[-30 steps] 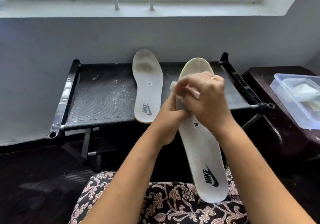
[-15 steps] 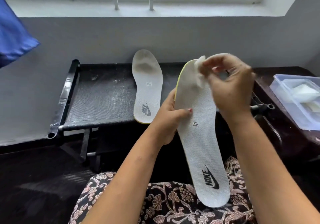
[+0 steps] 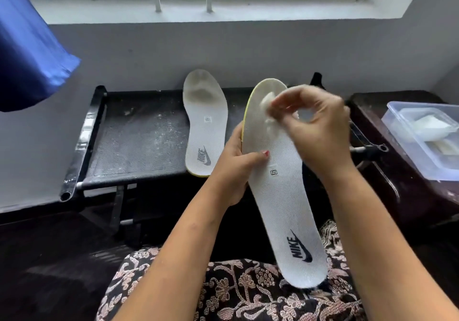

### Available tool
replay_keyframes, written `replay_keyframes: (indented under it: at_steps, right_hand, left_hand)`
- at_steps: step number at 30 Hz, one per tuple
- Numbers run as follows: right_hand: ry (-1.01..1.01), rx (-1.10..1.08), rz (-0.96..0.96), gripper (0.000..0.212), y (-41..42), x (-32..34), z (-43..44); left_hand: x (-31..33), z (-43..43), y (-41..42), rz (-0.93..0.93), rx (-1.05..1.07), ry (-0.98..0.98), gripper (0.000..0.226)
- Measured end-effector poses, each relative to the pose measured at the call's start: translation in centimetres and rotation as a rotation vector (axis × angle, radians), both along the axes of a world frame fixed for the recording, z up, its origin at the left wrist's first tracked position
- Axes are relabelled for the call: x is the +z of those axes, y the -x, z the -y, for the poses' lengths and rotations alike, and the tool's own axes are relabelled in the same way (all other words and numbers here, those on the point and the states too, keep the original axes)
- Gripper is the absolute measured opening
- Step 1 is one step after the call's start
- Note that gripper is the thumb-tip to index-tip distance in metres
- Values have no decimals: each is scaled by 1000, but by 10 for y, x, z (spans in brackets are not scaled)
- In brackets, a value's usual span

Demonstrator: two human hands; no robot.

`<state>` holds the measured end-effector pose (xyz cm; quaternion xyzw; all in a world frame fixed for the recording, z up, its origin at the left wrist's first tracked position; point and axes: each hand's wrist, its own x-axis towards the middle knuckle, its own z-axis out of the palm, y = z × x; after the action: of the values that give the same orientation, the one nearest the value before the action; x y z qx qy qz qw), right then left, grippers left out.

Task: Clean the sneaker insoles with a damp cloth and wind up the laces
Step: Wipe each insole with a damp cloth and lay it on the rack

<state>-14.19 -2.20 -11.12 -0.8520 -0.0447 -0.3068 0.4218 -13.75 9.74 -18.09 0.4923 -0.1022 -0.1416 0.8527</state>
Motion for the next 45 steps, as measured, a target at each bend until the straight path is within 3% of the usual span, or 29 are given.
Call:
replay_keyframes:
  at_steps: [2,6,9,11,13,16,18,20,21,23,28,33,38,42,45]
  right_hand:
    - [122,14,-60,8,0,-11,-7]
    - [465,-494,-132,13,-13,-28,33]
    - [399,-640,-148,14,-9,-20,54]
    - [260,-476,-82,17,-5,-11,44]
    - [91,-154,-69,19,0,-4,22]
    - [119,48,-179,18,2,-17,4]
    - [263,-135,-235,11,-3,-27,18]
    - [459,-470,-246,13,-4,-29,43]
    - [426,-557,-243,12,-4,-27,54]
    - [172,-534,-263,13,-1,-25,67]
    - [-704,-148,-306,16,2,-27,65]
    - [-1235,-18,-336,16,10,-27,72]
    - [-1524,119,-304,23,25,-22,82]
    - [-1557,238,-317,37,41,-21,94]
    - [-1535,214,-319,30,52,-21,105]
  left_hand:
    - [1,1,0,3,22,35,57]
    - [0,-2,-1,-2,50,26,50]
    - [0,-6,-4,16,93,4,48]
    - [0,-6,-6,11,122,-18,51]
    - [1,-3,-5,16,132,-2,54]
    - [2,2,-2,7,140,55,55]
    - [4,3,-1,-7,131,43,60]
    - [5,1,-1,-37,136,33,57]
    - [6,0,-1,-44,145,18,53]
    - [7,-2,-2,-48,158,-44,48]
    - [8,6,6,-72,109,-90,55]
    - [10,15,17,-113,134,-97,46]
    - [12,25,23,-254,164,-35,43]
    - [16,33,26,-314,145,-1,49]
    - [21,42,28,-347,149,-1,49]
